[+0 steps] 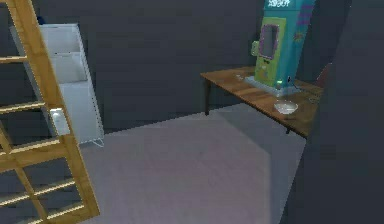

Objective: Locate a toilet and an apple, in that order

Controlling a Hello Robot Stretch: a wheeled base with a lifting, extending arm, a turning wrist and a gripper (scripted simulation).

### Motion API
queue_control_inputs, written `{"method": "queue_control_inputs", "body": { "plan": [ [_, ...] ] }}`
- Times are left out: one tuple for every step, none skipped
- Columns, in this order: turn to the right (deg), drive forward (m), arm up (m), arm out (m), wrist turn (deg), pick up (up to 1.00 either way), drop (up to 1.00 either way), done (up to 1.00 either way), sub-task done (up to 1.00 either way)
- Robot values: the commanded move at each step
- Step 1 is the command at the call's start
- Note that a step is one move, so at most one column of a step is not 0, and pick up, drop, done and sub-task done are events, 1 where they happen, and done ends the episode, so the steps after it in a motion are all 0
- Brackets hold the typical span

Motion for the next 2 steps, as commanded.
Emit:
{"method": "queue_control_inputs", "body": {
  "plan": [
    [-9.0,0.0,0.0,0.0,0.0,0.0,0.0,0.0,0.0],
    [0.0,0.05,0.0,0.0,0.0,0.0,0.0,0.0,0.0]
  ]
}}
